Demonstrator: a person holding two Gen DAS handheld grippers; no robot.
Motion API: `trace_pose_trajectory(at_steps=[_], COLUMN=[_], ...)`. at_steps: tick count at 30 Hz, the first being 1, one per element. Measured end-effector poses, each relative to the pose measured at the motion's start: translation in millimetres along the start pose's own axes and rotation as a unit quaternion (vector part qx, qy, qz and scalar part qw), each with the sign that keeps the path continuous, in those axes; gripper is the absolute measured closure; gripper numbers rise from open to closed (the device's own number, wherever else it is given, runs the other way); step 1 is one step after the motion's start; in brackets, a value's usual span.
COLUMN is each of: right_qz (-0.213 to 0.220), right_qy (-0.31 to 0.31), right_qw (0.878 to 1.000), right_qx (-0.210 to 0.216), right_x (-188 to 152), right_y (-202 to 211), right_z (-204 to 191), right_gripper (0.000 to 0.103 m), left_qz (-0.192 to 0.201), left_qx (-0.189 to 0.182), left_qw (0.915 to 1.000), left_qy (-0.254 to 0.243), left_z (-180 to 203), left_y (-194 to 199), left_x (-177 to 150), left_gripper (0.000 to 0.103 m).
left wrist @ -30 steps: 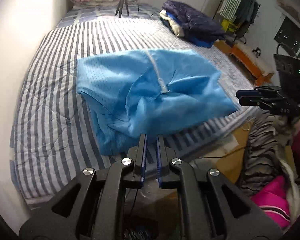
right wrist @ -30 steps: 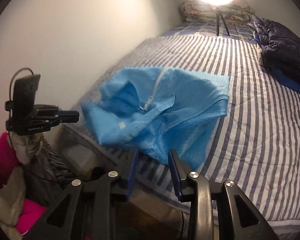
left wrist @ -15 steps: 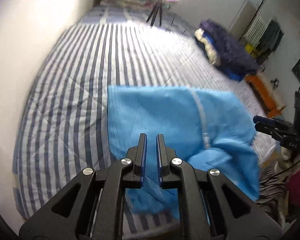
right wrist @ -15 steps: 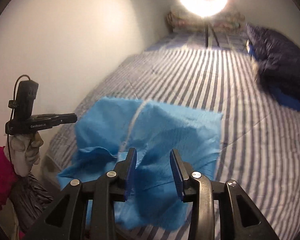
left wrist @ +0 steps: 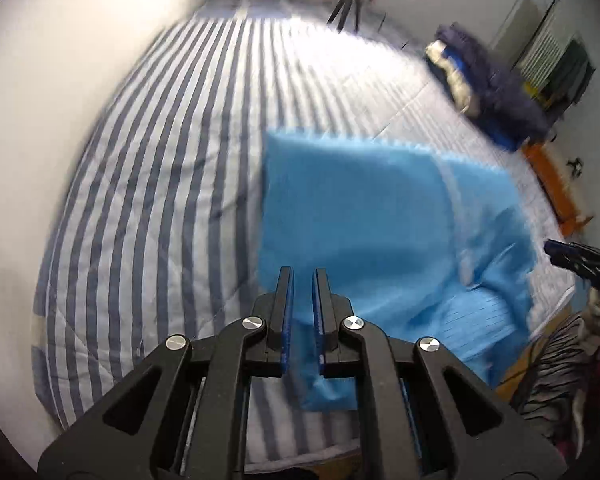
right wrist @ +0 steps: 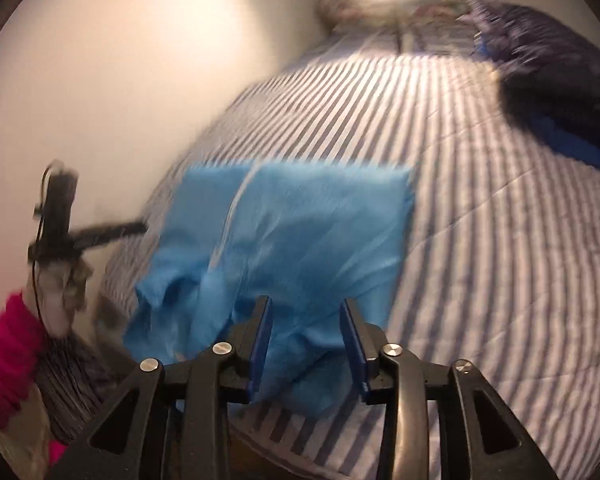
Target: Fold large clothes
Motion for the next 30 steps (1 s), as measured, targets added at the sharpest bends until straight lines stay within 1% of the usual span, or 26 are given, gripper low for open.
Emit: trace_pose_trajectory(at_steps=[1, 3, 5, 8, 10, 11, 13, 14, 17, 19, 21, 25, 28, 30], right_qz=[0.006, 0.009, 0.005, -0.007, -0.017, -0.027, -0.05, -0.062, -0.099, -0.124, -0.136, -0.138, -0.132, -0.129], right_qy=[-0.004, -0.01, -0.009, 0.006, 0.018, 0.026, 0.048, 0.063, 0.093, 0.097, 0.1, 0.099, 0.098, 0.102], right_qw=[1.0, 1.0, 0.999, 0.998, 0.995, 0.994, 0.99, 0.989, 0.982, 0.978, 0.976, 0.974, 0.973, 0.973], right_qx=[0.0, 0.013, 0.037, 0.066, 0.092, 0.107, 0.122, 0.121, 0.127, 0.134, 0.136, 0.147, 0.159, 0.16], right_x=[4, 9, 7, -2, -7, -10, -20, -26, -34, -38, -39, -35, -28, -20], right_y=[4, 7, 8, 5, 1, -4, -14, -19, -47, -65, -80, -92, -92, -97], right_z=[1, -1, -12, -38, -56, -65, -85, -98, -113, -118, -123, -134, -143, -146], right_gripper=[0.065, 0.065, 0.065, 0.065, 0.066, 0.066, 0.066, 0.066, 0.068, 0.07, 0.071, 0.074, 0.075, 0.076], left_qz=[0.003, 0.003, 0.001, -0.015, -0.02, -0.025, -0.034, -0.036, -0.041, -0.044, -0.039, -0.027, -0.023, -0.021], left_qx=[-0.013, -0.031, -0.053, -0.087, -0.095, -0.1, -0.104, -0.102, -0.084, -0.071, -0.043, -0.007, 0.001, 0.01], left_qw=[0.9999, 0.9995, 0.9985, 0.9959, 0.9951, 0.9946, 0.9938, 0.9938, 0.9939, 0.994, 0.9943, 0.9926, 0.991, 0.9897], left_qy=[0.0, -0.003, -0.013, -0.019, -0.019, -0.017, -0.022, -0.028, -0.059, -0.07, -0.09, -0.118, -0.132, -0.141], left_z=[7, 18, 38, 55, 65, 69, 78, 82, 96, 99, 101, 103, 106, 108], left_y=[4, 9, 13, 22, 30, 34, 42, 40, 37, 29, 20, 9, 5, -1], left_x=[2, 1, -3, -18, -28, -35, -50, -52, -70, -73, -74, -73, -74, -76], left_gripper=[0.096, 0.096, 0.096, 0.096, 0.096, 0.096, 0.096, 0.096, 0.096, 0.096, 0.095, 0.095, 0.093, 0.092])
Point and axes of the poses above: each gripper's, at about its wrist camera, not at the fingertips, and y roughly against the way its jaws point, z to its right, x to its top, the point moved 5 cm from there along -y, roughly the way its jaws point, and after that the axes turned 8 degrees about z, right-handed, at the moved point
